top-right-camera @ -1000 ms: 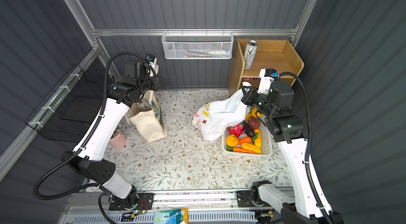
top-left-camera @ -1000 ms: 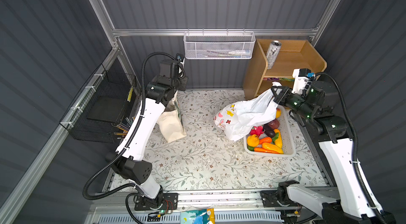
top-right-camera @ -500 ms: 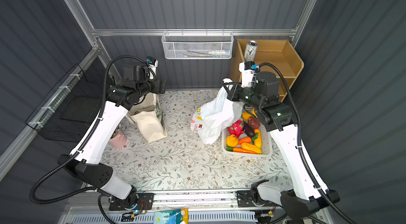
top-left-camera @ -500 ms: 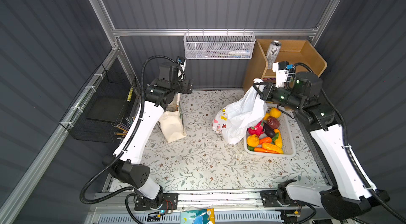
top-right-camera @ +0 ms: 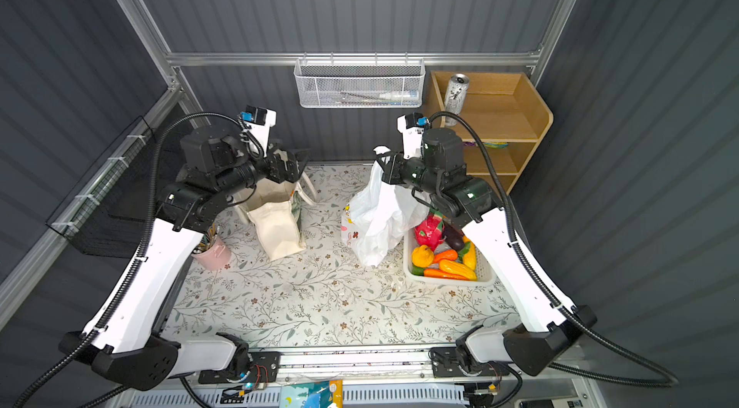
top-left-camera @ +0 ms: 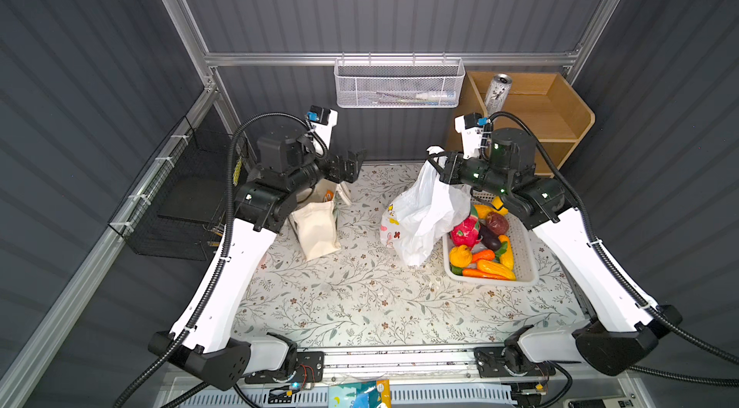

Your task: Place the mixed food into the grocery bags and tie them

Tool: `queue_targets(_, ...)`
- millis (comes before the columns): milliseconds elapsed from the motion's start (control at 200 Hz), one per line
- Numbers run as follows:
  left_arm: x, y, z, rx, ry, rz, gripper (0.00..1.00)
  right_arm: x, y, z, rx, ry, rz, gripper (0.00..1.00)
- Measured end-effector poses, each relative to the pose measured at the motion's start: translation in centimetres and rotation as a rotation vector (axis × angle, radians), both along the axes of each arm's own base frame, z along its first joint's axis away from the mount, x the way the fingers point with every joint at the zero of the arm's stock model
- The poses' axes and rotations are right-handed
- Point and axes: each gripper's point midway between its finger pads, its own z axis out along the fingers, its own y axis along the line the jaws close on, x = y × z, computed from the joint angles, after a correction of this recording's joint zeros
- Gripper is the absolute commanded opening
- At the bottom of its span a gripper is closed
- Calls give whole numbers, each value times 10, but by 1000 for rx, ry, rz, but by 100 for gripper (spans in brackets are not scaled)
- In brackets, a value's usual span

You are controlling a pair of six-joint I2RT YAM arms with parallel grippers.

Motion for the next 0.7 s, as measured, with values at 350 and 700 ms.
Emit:
queue_targets(350, -30, -71, -71, -17, 102, -222, 100, 4, 31, -9, 2, 1, 20, 0)
queue_targets(700, -56, -92, -54, -158, 6, -391, 100, 5, 58, -22, -21, 18, 42, 0)
